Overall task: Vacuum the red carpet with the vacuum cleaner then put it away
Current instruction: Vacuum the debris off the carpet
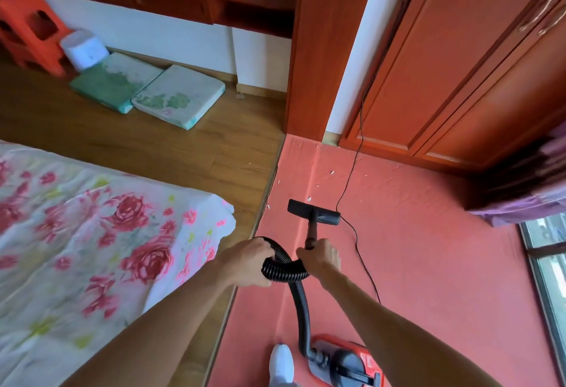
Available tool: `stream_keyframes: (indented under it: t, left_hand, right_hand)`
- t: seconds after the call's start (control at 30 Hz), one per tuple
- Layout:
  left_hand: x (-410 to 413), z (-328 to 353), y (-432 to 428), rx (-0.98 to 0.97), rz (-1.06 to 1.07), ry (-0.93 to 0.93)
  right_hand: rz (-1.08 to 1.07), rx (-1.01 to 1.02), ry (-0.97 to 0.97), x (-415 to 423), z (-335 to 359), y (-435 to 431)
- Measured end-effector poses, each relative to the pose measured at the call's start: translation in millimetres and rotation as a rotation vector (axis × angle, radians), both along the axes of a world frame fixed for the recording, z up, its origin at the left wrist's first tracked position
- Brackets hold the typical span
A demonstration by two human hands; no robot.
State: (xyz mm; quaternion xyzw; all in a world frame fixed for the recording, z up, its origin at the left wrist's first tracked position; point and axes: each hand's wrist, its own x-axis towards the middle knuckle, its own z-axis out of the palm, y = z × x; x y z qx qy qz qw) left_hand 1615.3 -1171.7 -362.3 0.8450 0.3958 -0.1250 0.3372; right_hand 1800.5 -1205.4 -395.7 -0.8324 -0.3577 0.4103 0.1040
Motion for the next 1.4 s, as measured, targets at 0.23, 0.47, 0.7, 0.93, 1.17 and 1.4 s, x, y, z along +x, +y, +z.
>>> stream_keyframes:
  t: [0.23, 0.47, 0.7, 0.93, 1.17, 1.4]
  left_hand:
    - [-37.1, -1.6, 45.6, -0.006, 0.020, 0.013]
    - [-81.8, -42.1, 102.8, -0.028, -0.084, -0.020]
    - [-108.4, -98.5, 141.2, 0.001, -0.112, -0.148]
    - [-120.2, -165.9, 160.1, -0.052, 0.021, -0.148]
    - [-128.3, -239.8, 158.2, -0.057, 0.165, -0.067]
    - [-138.4, -295.8, 152.0, -0.041, 0.227, -0.057]
  right_hand:
    - [0.088, -0.026, 0.023, -39.8, -7.8, 52.8]
    - [-0.042, -0.106, 0.065, -90.2, -49.3, 87.9]
    - [-0.116, -0.161, 0.011, -110.7, -94.5, 128.6]
    - [-0.050, -0.204, -0.013, -120.9, -161.9, 159.9]
    - [0.015, -0.224, -0.002, -133.0, -241.1, 181.7]
    - [0.055, -0.191, -0.033, -146.6, -297.4, 184.9]
